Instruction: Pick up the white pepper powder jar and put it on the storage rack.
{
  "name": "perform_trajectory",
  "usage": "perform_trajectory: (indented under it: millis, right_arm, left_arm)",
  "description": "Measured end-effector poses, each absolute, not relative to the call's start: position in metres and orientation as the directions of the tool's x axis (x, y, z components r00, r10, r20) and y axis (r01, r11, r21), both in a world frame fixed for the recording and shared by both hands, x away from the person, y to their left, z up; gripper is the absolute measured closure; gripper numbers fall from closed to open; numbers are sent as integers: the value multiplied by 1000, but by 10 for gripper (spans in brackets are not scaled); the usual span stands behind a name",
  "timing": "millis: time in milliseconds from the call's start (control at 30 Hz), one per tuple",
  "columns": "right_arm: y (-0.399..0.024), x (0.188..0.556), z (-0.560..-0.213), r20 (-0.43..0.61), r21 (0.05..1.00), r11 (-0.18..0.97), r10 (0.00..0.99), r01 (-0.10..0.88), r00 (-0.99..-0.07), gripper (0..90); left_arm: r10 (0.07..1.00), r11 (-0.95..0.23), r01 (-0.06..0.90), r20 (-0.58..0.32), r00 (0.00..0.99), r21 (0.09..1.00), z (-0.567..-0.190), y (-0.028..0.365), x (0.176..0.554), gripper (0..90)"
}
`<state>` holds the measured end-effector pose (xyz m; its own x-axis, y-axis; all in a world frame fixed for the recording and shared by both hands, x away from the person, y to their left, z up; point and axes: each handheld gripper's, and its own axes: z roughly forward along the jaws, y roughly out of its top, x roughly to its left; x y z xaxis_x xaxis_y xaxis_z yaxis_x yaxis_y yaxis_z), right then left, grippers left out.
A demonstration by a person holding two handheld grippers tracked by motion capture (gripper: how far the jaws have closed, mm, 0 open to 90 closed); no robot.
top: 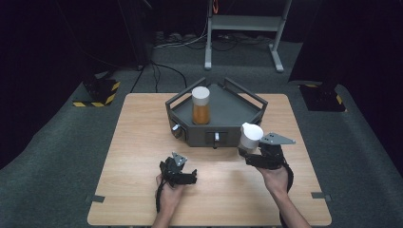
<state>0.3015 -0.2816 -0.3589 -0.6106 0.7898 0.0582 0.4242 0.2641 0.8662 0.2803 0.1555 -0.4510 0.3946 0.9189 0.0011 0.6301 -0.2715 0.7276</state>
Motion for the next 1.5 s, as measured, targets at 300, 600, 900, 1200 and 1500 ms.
perform_trajectory:
  millis: [300,600,900,1200,1500]
  right_arm:
    - [-275,312,-346,67,872,243,801,425,-595,308]
    - [-275,320,-342,71,872,233,809,430,-584,308]
    - [-270,326,-330,54,878,239,811,414,-582,308]
    - [-266,336,-325,51,881,234,817,412,-574,308]
    - [-262,343,-319,51,884,227,822,408,-568,308]
  left_arm:
    - [919,-271,630,1,394,728,-451,156,280,46]
    - [919,-271,630,1,395,728,-451,156,280,46]
    - [919,-271,630,1,395,727,-451,156,280,46]
    - [918,-273,630,2,396,727,-451,156,280,46]
    - [919,-272,630,1,395,727,-451,156,280,46]
